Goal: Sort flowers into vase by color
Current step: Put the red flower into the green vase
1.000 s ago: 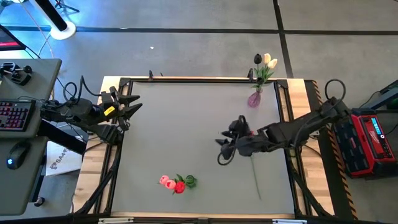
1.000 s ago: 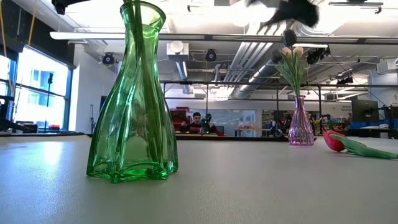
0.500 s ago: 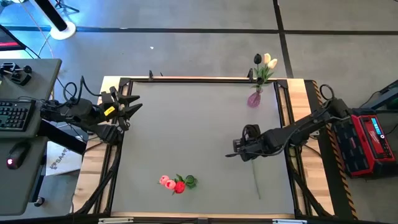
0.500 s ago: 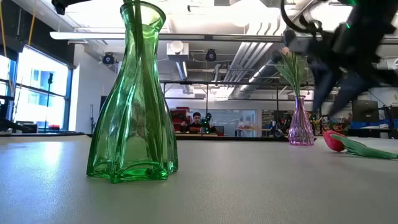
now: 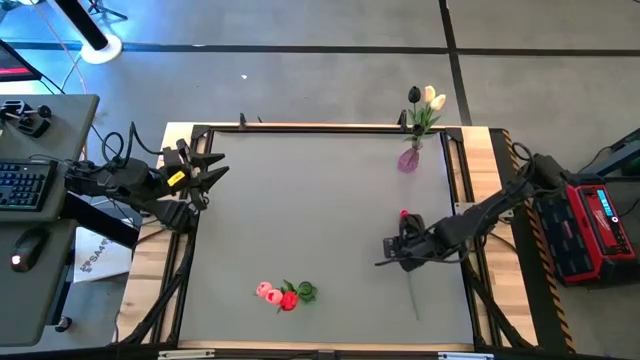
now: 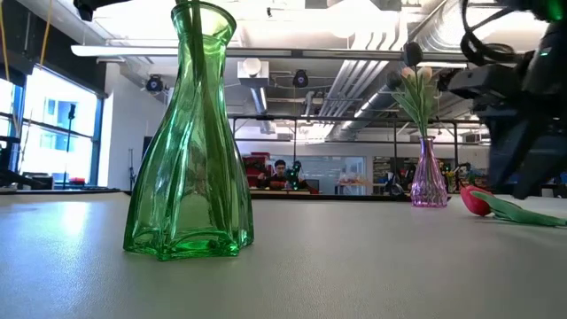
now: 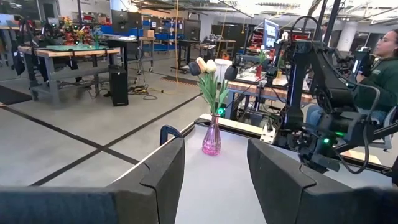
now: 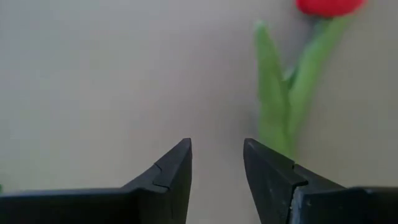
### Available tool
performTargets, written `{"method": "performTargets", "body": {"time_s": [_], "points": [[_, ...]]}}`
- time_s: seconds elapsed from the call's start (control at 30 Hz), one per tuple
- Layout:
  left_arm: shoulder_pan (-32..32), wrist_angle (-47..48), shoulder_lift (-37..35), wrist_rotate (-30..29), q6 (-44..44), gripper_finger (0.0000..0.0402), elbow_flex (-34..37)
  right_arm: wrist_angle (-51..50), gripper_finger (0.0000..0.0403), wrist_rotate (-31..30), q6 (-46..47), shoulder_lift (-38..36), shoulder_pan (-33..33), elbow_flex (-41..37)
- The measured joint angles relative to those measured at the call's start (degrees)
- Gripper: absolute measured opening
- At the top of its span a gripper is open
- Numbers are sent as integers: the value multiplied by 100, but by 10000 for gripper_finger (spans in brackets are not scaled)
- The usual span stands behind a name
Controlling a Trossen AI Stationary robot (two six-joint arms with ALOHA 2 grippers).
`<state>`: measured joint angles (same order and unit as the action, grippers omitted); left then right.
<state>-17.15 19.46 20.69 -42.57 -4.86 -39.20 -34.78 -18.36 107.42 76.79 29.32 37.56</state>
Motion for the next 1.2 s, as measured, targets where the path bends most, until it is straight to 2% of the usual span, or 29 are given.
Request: {"method": "performTargets", "body": {"time_s": [0.3,0.5,0.73,0.93,1.07,1.2], "points": [[0,0,0,0,-2,163,0,-537,134,-3,632,0,448,0],[0,0,-1,0,0,163,0,-912,134,-113,830,117,515,0],[-1,0,0,0,0,163,0,-570,134,-2,861,682,470,1],[0,-2,0,0,-2,163,0,-383,132,-96,807,825,470,9],[0,-1,-1,0,0,163,0,-376,114,-177,796,834,470,9],[0,-1,0,0,0,163,0,-295,74,-427,632,845,468,7]]}}
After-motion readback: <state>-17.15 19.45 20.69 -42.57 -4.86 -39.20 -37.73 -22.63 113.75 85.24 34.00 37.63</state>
